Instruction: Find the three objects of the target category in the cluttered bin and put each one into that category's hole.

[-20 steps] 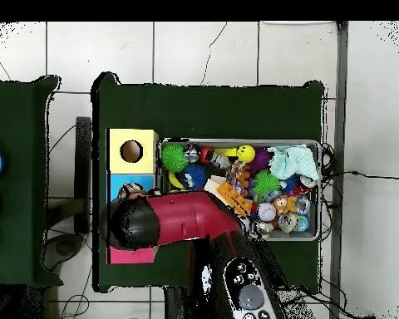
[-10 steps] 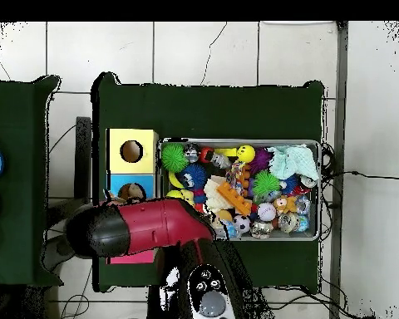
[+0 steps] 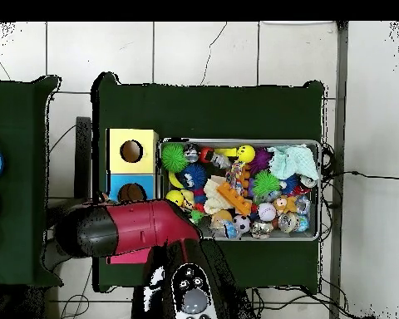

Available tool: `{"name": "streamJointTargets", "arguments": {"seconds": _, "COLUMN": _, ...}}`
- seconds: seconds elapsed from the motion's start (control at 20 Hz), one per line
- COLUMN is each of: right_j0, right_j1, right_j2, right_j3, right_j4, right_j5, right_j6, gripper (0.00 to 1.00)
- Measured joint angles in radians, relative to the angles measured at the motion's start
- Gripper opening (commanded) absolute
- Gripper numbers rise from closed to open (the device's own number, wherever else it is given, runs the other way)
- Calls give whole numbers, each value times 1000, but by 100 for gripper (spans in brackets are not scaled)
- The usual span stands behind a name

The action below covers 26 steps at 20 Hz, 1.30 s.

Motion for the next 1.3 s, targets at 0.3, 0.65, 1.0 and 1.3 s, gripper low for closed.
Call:
{"name": "streamJointTargets", "arguments": {"seconds": 0.3, "right_j0": 35, "right_j1": 19, "right_j2": -31, "right_j3": -33, "right_j4": 24, "right_j5": 0, "right_j6": 0, "gripper": 0}}
{"name": "streamJointTargets", "arguments": {"seconds": 0.65, "right_j0": 57, "right_j1": 22, "right_j2": -62, "right_j3": -49, "right_j4": 65, "right_j5": 0, "right_j6": 0, "gripper": 0}}
{"name": "streamJointTargets", "arguments": {"seconds": 1.0, "right_j0": 61, "right_j1": 24, "right_j2": -81, "right_j3": -80, "right_j4": 90, "right_j5": 0, "right_j6": 0, "gripper": 0}}
{"name": "streamJointTargets", "arguments": {"seconds": 1.3, "right_j0": 77, "right_j1": 35, "right_j2": -102, "right_j3": -132, "right_j4": 99, "right_j5": 0, "right_j6": 0, "gripper": 0}}
